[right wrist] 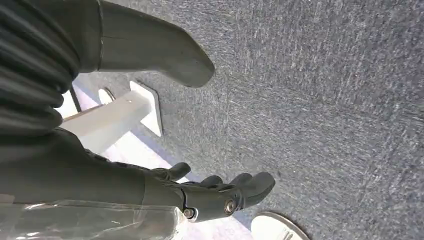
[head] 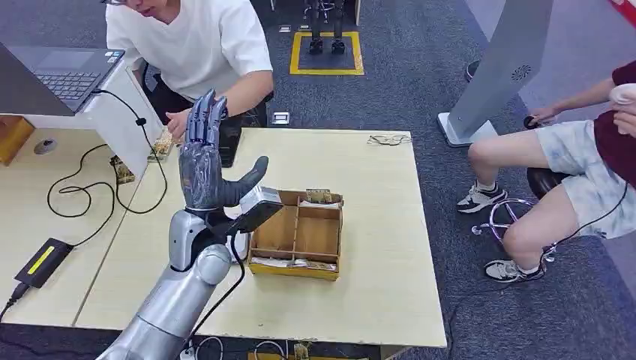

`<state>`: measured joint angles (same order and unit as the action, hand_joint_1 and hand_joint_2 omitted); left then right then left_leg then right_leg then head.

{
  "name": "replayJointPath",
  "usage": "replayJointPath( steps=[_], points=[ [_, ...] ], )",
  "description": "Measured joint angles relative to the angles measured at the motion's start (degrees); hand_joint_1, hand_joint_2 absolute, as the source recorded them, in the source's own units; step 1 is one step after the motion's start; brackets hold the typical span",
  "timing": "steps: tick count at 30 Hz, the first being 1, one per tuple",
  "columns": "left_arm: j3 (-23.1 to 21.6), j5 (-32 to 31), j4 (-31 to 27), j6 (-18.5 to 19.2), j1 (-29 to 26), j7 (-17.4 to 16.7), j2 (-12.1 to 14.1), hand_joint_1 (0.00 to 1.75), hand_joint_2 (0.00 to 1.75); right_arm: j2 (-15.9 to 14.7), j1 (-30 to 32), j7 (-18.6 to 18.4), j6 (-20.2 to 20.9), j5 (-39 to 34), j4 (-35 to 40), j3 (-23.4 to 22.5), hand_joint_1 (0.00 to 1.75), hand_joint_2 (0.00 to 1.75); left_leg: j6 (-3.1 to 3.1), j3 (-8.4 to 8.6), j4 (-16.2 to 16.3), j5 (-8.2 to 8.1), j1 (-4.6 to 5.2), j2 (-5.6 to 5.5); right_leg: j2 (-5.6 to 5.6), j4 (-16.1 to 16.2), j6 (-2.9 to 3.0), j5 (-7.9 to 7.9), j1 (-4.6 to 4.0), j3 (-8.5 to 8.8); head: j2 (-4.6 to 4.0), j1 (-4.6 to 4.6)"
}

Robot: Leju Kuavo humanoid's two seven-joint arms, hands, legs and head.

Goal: Pass the card to the sensor for recognition and then transmit it.

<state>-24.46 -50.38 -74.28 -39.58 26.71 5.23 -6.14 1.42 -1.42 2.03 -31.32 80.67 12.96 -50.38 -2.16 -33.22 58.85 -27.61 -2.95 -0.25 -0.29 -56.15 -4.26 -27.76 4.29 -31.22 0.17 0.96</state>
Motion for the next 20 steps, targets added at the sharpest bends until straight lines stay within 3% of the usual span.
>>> replayJointPath(
  steps=[8,13,17,20],
  points=[
    [2.4,-5.5,-8.5,-0.1,-9.4,5.1,0.9,0.00,1.75,0.1,1.2,-0.1,-0.2,0.3,0.2,-1.1,0.00,1.75,-0.01,-0.02,0.0,-0.08,0.00,0.02,0.00,0.0,0.02,-0.07,0.00,-0.03,0.00,0.02],
    [4.2,-4.2,-13.3,-0.1,-15.5,9.4,0.9,0.00,1.75,0.5,1.9,-0.6,-0.3,0.3,0.6,-1.8,0.00,1.75,-0.01,-0.02,0.0,-0.08,0.00,0.02,-0.01,0.0,0.00,-0.09,0.00,-0.03,0.00,0.02],
    [5.4,-1.2,-17.4,-0.1,-21.2,14.9,-0.3,0.00,1.75,1.5,2.8,-1.0,-0.2,0.3,1.6,-3.1,0.00,1.75,0.00,-0.02,0.0,-0.10,0.00,0.01,-0.01,0.0,0.01,-0.10,0.00,-0.03,0.00,0.02],
    [6.3,-0.7,-19.7,-0.1,-24.5,16.3,-1.2,0.00,1.75,2.4,3.3,-1.0,-0.1,0.3,2.5,-4.2,0.00,1.75,0.00,-0.03,0.0,-0.10,0.00,0.01,-0.01,0.0,0.01,-0.10,0.00,-0.04,0.00,0.04]
  ],
)
